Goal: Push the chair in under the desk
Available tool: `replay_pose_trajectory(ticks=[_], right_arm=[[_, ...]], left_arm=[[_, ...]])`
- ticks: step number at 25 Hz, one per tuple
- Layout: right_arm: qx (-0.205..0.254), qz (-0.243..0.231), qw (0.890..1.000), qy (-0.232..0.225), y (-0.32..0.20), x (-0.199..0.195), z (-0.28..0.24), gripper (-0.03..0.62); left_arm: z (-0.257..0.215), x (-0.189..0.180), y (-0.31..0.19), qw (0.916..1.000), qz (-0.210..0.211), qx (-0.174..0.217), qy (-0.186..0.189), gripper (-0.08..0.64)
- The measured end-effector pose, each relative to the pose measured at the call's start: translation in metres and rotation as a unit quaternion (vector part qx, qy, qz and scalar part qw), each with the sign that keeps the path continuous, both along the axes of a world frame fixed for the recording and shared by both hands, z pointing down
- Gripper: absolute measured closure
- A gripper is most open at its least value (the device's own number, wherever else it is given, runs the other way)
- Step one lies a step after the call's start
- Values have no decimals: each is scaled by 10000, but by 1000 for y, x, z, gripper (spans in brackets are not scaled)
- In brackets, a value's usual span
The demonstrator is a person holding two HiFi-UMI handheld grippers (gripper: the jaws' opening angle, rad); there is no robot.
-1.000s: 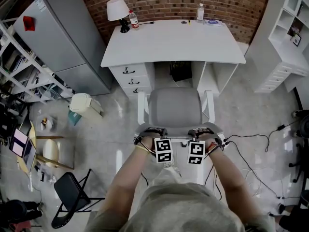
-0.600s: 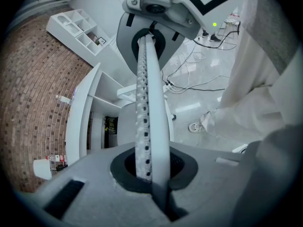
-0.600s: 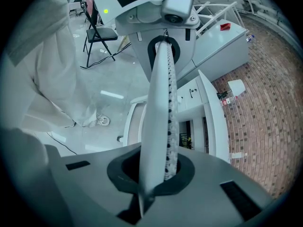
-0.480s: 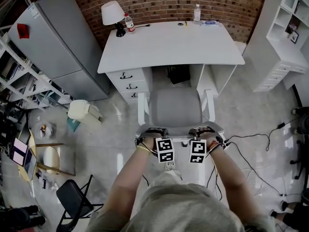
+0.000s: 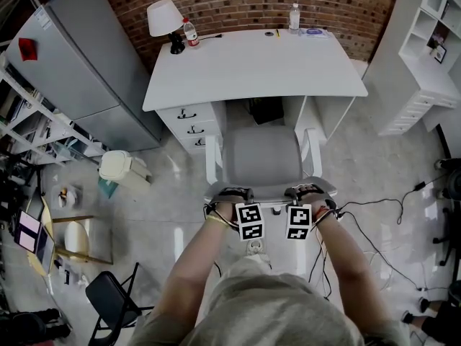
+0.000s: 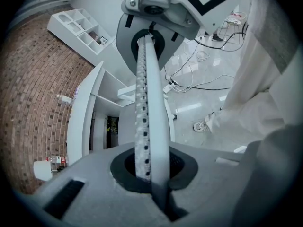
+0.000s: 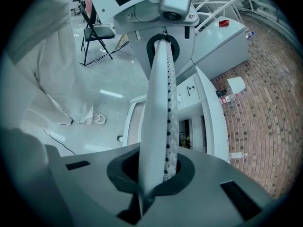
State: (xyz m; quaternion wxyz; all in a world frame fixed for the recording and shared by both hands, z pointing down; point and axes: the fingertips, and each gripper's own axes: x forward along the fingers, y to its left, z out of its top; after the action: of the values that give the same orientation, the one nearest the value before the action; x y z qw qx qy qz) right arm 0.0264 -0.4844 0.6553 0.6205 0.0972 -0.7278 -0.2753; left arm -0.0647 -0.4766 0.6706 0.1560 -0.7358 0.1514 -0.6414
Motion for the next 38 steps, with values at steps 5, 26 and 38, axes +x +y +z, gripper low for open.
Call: replay_pose_trajectory(ticks=[5,26,38], right_arm=[[-15,23,10000,17,-16,-2,0,583],[65,14,10000,9,-77,-10,3,581],[91,27,10000,7,-105,-15,2,581]], left_arm=[[0,-2,-15,10000,-10,-13,6,548],[2,-9,-76,10000,-37,47,-7,548],[1,-15,-104,10000,-32,50,-4,548]])
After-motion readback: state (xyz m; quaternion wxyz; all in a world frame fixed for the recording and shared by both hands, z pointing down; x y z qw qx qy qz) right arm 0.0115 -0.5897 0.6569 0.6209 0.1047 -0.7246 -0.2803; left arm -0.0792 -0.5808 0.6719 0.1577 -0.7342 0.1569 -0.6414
